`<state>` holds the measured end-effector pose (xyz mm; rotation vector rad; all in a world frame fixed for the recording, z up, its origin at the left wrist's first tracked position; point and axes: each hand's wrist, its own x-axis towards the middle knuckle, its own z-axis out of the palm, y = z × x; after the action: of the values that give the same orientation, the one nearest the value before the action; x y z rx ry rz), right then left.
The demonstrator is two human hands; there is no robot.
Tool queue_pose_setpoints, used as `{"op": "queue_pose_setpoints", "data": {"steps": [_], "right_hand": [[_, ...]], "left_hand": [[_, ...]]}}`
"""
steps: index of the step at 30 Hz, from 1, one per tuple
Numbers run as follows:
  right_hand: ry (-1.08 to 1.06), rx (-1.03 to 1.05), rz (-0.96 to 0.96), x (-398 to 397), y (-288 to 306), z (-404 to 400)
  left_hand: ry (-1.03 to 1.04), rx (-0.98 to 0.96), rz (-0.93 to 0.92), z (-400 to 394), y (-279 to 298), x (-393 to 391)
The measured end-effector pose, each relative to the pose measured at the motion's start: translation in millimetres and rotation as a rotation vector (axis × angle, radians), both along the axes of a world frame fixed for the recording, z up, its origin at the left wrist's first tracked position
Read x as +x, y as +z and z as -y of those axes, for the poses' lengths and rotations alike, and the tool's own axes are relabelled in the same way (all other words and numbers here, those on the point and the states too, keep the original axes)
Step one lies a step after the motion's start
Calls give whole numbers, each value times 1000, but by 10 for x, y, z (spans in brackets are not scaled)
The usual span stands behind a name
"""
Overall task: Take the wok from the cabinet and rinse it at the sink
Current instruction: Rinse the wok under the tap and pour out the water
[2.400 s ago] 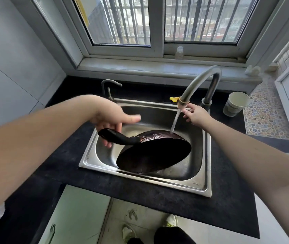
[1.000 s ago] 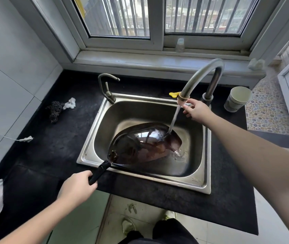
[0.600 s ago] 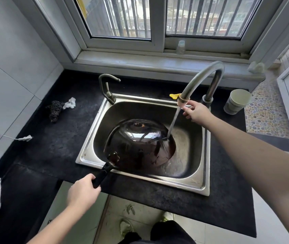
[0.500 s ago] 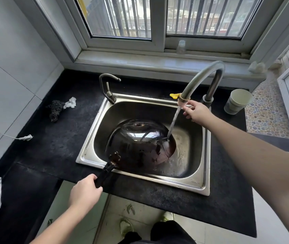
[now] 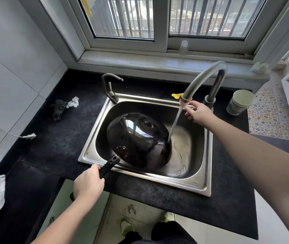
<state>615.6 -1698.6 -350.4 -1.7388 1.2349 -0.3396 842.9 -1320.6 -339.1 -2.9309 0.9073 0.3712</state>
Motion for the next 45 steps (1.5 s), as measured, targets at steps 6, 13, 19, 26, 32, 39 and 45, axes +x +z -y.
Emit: {"op": "queue_pose_setpoints", "data": {"steps": [6,13,19,26,32,39,45], "right_hand": [[5,2,0,-7,-24,0],[-8,15,10,3,-6,-14],[-23,28,26,7,-5,-19],[-11,18,14,5,-1,-11],[6,-1,5,17,-13,-21],[9,-18,-8,15,-30,-27],[50,-113,-61,-1,-10,-22]], "left_hand": [[-34,-64,26,134,45,-65],[-211,-22,132,358,110,-102],[-255,31,200,398,154,-88],[-373,93,275,435,265,-48],[-481,156,294,511,370,-81],[-600,243,141,615,548,-50],[-357,364,-708,919,821,59]]}}
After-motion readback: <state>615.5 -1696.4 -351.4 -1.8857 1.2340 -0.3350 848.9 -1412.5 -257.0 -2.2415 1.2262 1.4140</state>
